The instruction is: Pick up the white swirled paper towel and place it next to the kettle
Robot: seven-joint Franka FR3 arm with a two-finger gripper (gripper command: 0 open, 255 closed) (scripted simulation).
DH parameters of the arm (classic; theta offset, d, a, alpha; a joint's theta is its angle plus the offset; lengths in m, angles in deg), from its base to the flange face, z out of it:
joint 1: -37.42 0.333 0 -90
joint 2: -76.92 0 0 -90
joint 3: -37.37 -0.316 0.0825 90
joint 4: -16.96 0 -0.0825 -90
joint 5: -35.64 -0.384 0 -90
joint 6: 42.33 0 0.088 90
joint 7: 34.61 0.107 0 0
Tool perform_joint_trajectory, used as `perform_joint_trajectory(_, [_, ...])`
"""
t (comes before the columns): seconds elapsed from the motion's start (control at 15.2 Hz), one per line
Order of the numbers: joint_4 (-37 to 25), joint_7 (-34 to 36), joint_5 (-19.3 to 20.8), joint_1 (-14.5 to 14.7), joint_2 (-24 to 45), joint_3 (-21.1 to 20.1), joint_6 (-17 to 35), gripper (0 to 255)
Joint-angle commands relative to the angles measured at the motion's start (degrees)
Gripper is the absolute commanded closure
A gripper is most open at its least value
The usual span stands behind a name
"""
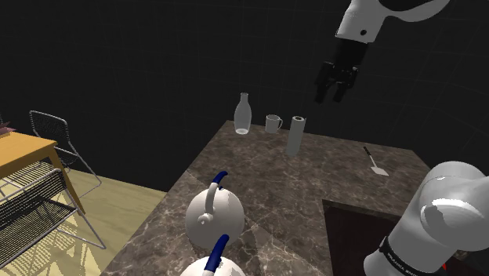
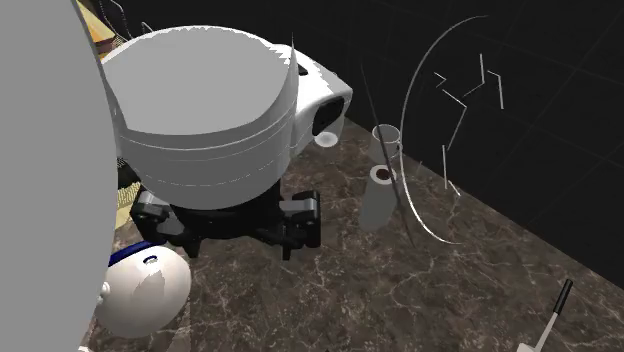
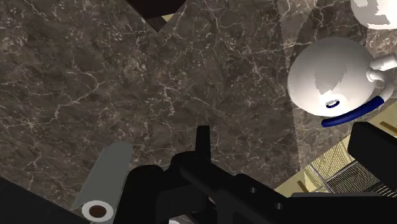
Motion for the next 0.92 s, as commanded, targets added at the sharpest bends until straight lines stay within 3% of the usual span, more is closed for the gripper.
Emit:
perform_joint_trajectory(0.0, [0.0,0.0,0.0,0.0,0.0,0.0,0.0,0])
perform_joint_trajectory(0.86, [-1.5,-18.9,6.9,-1.0,17.9,11.3,15.6,0])
